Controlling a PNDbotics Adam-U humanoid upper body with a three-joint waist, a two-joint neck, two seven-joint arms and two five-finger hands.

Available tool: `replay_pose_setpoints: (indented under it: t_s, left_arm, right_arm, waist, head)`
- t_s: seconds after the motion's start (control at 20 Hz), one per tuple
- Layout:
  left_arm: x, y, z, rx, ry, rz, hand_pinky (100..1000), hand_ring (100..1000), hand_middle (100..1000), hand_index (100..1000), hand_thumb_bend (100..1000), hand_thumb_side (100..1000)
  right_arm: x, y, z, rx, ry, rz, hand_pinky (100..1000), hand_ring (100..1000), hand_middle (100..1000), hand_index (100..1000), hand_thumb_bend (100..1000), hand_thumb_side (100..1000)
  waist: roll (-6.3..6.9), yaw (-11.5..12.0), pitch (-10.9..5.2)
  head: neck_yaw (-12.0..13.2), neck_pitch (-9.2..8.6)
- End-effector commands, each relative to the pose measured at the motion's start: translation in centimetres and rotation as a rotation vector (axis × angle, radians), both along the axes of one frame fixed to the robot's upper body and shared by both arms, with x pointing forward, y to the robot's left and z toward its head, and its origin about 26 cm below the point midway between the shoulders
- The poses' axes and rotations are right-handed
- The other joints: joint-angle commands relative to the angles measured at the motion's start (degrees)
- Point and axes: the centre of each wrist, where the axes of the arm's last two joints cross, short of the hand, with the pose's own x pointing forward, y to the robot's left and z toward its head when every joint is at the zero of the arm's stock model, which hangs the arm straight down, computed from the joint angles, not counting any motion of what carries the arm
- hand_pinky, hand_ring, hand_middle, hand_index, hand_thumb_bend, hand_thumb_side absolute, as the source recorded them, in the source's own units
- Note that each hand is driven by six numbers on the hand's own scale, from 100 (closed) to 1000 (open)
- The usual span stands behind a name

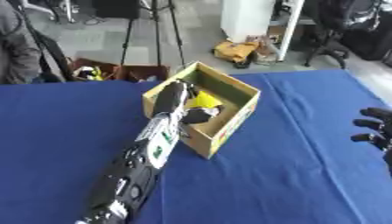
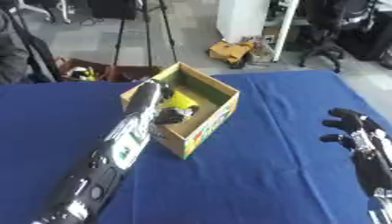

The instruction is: Pick up objects on the table and place them in the box.

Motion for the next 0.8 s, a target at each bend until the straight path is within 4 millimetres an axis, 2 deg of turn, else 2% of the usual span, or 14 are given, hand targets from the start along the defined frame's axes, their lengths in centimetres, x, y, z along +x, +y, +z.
replay_pose_setpoints:
  t_s: [0.05,0.15,0.35,0.5,0.55,0.65,0.8]
  left_arm:
    - [0.5,0.2,1.8,0.014,-0.057,-0.001,612,695,624,765,1000,631]
    - [0.5,0.2,1.7,0.025,-0.058,-0.002,627,714,647,768,1000,651]
    - [0.3,0.5,2.2,0.005,-0.08,-0.017,609,684,620,756,1000,625]
    - [-0.2,1.3,4.3,-0.08,-0.153,-0.084,598,659,599,743,1000,618]
    - [-0.6,1.8,5.2,-0.121,-0.182,-0.118,597,657,597,742,1000,638]
    - [-1.8,3.5,7.3,-0.208,-0.243,-0.194,596,656,597,733,913,687]
    - [-4.5,7.7,9.6,-0.33,-0.307,-0.297,596,654,595,733,892,704]
  right_arm:
    - [0.1,-0.1,0.7,-0.008,-0.022,0.009,570,734,746,765,495,643]
    - [0.1,-0.1,0.7,-0.008,-0.021,0.01,570,734,746,765,494,643]
    - [0.0,-0.3,0.5,-0.01,-0.013,0.002,570,734,745,764,494,643]
    - [-0.3,-0.8,0.0,-0.007,-0.002,-0.018,570,734,745,763,493,642]
    - [-0.3,-1.0,-0.1,-0.006,0.001,-0.025,570,734,745,763,493,642]
    - [-0.5,-1.3,-0.2,-0.008,0.003,-0.038,570,734,745,763,493,642]
    - [-0.6,-1.8,-0.1,-0.015,-0.002,-0.054,571,734,745,763,494,642]
  waist:
    - [-0.08,-0.18,-0.84]
    - [-0.08,-0.12,-0.96]
    - [-0.18,0.68,-1.37]
    - [-0.15,2.64,-1.96]
    - [-0.15,3.4,-2.17]
    - [-0.2,5.17,-2.55]
    - [-0.32,7.97,-3.11]
  head:
    - [0.26,-0.51]
    - [0.23,-0.54]
    - [0.02,-0.31]
    - [-0.67,0.12]
    - [-1.07,0.27]
    - [-2.09,0.6]
    - [-3.66,0.89]
